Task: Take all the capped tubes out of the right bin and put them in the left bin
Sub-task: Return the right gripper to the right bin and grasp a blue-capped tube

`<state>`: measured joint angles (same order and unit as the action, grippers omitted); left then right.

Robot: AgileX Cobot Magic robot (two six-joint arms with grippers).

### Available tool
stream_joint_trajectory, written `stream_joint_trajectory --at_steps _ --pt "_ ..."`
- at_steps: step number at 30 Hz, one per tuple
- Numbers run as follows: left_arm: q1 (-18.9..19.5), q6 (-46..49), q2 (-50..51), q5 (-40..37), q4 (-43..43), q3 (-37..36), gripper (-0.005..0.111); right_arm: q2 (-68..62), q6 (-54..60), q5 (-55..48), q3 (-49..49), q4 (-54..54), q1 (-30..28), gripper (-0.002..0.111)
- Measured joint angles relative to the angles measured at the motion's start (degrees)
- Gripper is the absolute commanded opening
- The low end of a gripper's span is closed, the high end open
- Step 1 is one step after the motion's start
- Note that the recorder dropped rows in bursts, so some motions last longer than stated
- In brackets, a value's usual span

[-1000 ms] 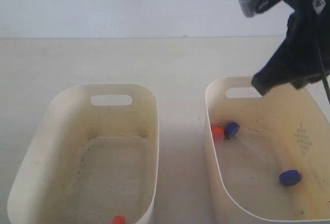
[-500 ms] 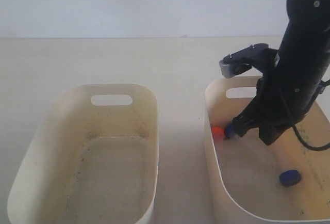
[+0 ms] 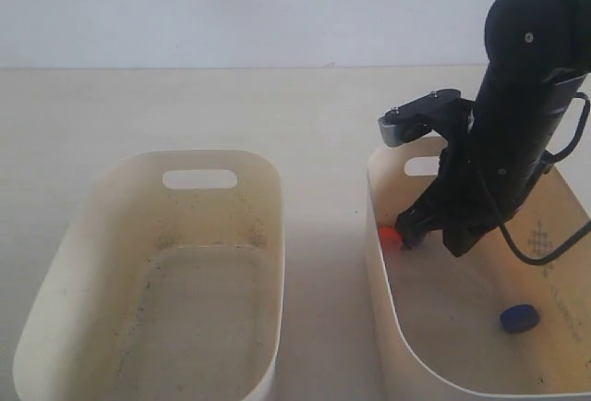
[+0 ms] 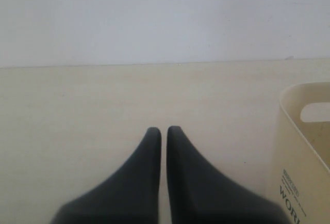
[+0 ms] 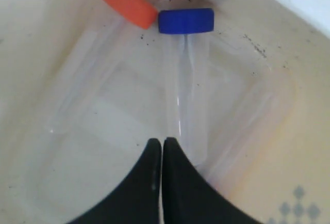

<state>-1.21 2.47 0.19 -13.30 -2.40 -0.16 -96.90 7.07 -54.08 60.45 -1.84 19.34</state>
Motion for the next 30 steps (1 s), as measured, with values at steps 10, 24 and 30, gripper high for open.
stream_joint_trajectory --at_steps 10,24,30 --pt "0.0 0.0 0.0 0.0 0.0 0.0 0.004 -0.7 0.2 2.7 -0.1 0.0 0.0 0.000" --pt "0.0 0.0 0.0 0.0 0.0 0.0 0.004 -1.1 0.2 11.2 -6.9 -0.2 0.0 0.000" --pt "0.0 0.0 0.0 0.0 0.0 0.0 0.004 -1.2 0.2 12.6 -7.0 -0.1 0.0 0.038"
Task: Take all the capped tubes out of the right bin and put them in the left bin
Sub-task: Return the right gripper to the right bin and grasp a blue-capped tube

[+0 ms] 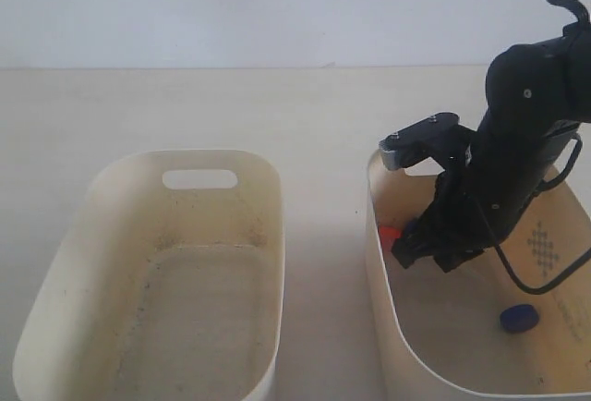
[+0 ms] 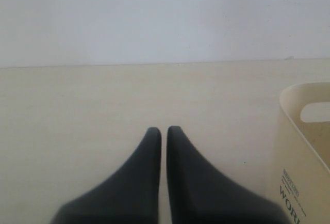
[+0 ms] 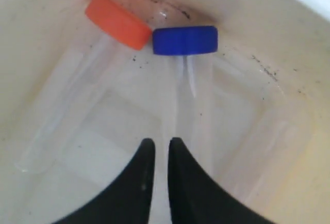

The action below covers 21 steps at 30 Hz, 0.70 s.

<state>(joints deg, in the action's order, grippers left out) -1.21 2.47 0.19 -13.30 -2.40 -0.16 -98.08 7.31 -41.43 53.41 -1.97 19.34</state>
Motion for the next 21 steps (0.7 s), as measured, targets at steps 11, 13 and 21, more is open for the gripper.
stream_joint_trajectory --at_steps 11,13,21 --pt "0.0 0.0 0.0 0.0 0.0 0.0 0.004 0.0 0.0 -1.2 0.0 2.0 0.0 0.071" --pt "0.0 0.0 0.0 0.0 0.0 0.0 0.004 0.0 0.0 -0.6 -0.1 2.3 0.0 0.071" --pt "0.0 0.0 0.0 0.0 0.0 0.0 0.004 0.0 0.0 4.0 -1.5 2.5 0.0 0.071"
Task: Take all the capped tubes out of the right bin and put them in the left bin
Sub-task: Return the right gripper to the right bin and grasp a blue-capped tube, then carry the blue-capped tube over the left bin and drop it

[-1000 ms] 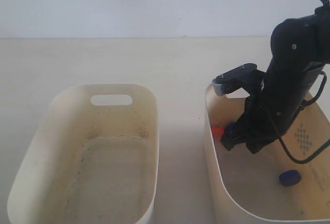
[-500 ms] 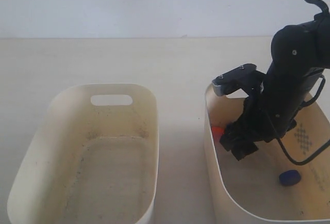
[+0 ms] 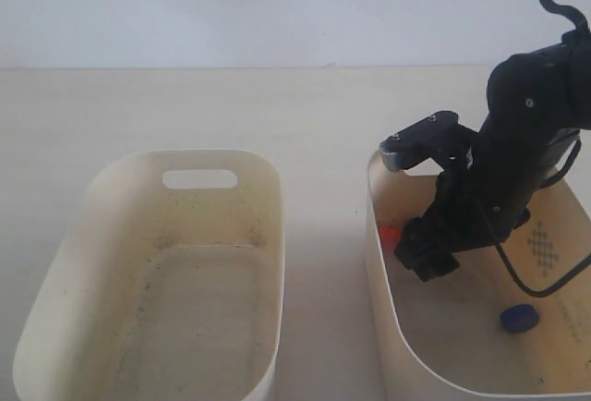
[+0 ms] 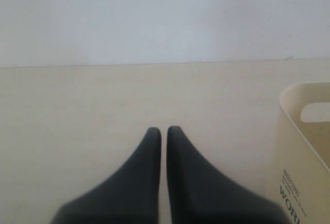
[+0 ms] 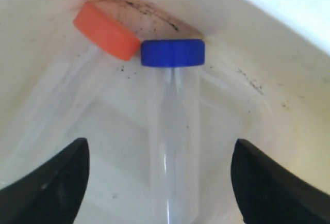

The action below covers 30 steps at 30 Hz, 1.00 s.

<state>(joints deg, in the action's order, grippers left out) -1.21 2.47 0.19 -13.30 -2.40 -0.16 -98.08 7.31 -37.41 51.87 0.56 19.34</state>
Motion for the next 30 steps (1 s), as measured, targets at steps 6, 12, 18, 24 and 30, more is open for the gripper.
stream_joint_trajectory --at_steps 6,12,18,24,30 --pt "0.0 0.0 0.0 0.0 0.0 0.0 0.004 0.0 0.0 8.8 -4.6 0.0 0.0 0.071" --pt "0.0 0.0 0.0 0.0 0.0 0.0 0.004 0.0 0.0 13.8 -8.0 0.0 0.0 0.071" --pt "0.0 0.0 0.0 0.0 0.0 0.0 0.004 0.0 0.1 16.2 -10.2 0.0 0.0 0.043" --pt "0.0 0.0 0.0 0.0 0.0 0.0 0.004 0.0 0.0 15.8 -10.2 -0.1 0.0 0.000" --pt "0.0 0.0 0.0 0.0 0.0 0.0 0.004 3.4 0.0 9.4 -7.2 -0.1 0.0 0.000"
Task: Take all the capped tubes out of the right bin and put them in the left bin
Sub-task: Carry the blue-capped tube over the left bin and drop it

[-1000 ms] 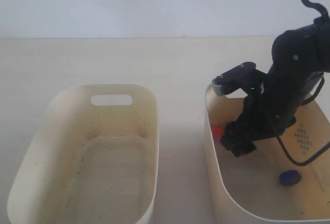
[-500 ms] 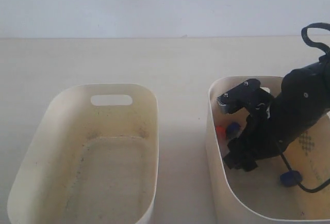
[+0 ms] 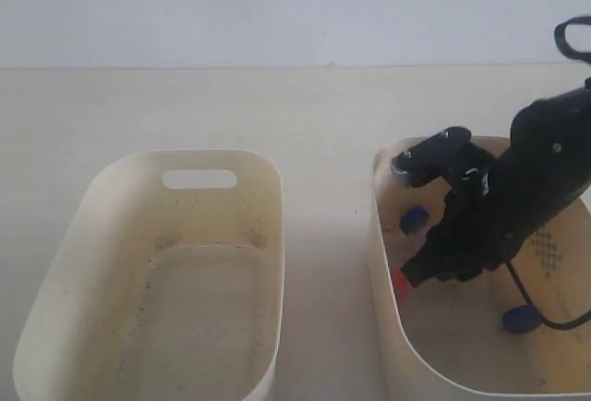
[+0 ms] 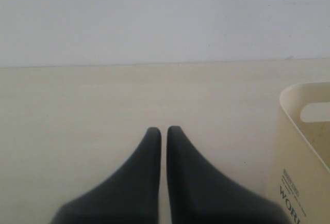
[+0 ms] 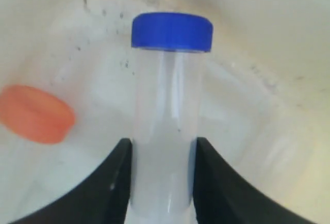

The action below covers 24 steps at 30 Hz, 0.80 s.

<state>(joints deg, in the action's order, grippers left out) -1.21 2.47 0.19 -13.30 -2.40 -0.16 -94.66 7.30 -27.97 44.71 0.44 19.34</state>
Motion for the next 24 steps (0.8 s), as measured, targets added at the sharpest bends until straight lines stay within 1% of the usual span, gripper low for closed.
stream_joint_trajectory --at_steps 6,9,11,13,14,15,16,17,18,19,20,21,22,23,24 --pt "0.0 0.0 0.0 0.0 0.0 0.0 0.004 11.3 0.0 -13.6 8.4 -0.4 0.0 0.000" --pt "0.0 0.0 0.0 0.0 0.0 0.0 0.004 17.4 0.9 -16.0 12.5 -5.5 0.0 0.000" --pt "0.0 0.0 0.0 0.0 0.0 0.0 0.004 20.8 4.8 -15.6 14.2 -13.1 0.4 0.000" --pt "0.0 0.0 0.0 0.0 0.0 0.0 0.004 23.4 11.9 -14.3 14.9 -22.9 1.6 0.000" --pt "0.0 0.0 0.0 0.0 0.0 0.0 0.004 24.4 21.3 -13.6 15.2 -34.0 3.7 0.000" --pt "0.0 0.0 0.0 0.0 0.0 0.0 0.004 24.4 24.3 -13.5 15.2 -38.5 4.9 0.000" --pt "0.0 0.0 0.0 0.0 0.0 0.0 0.004 23.7 28.7 -12.6 15.2 -43.5 7.7 0.001" --pt "0.0 0.0 0.0 0.0 0.0 0.0 0.004 23.2 29.8 -12.0 15.2 -44.4 8.9 0.008" --pt "0.0 0.0 0.0 0.0 0.0 0.0 0.004 21.1 31.0 -10.8 15.2 -45.5 11.6 0.016" --pt "0.0 0.0 0.0 0.0 0.0 0.0 0.004 19.7 31.2 -10.4 15.2 -45.8 12.6 0.035" --pt "0.0 0.0 0.0 0.0 0.0 0.0 0.004 16.6 31.5 -9.9 15.2 -45.9 14.8 0.044" --pt "0.0 0.0 0.0 0.0 0.0 0.0 0.004 15.3 31.6 -9.9 15.2 -45.9 15.6 0.055" --pt "0.0 0.0 0.0 0.0 0.0 0.0 0.004 12.2 31.6 -9.5 15.2 -46.0 16.5 0.041" --pt "0.0 0.0 0.0 0.0 0.0 0.0 0.004 10.3 31.0 -9.1 15.2 -46.0 16.7 0.025" --pt "0.0 0.0 0.0 0.0 0.0 0.0 0.004 9.5 30.0 -8.4 15.2 -46.0 16.7 -0.001"
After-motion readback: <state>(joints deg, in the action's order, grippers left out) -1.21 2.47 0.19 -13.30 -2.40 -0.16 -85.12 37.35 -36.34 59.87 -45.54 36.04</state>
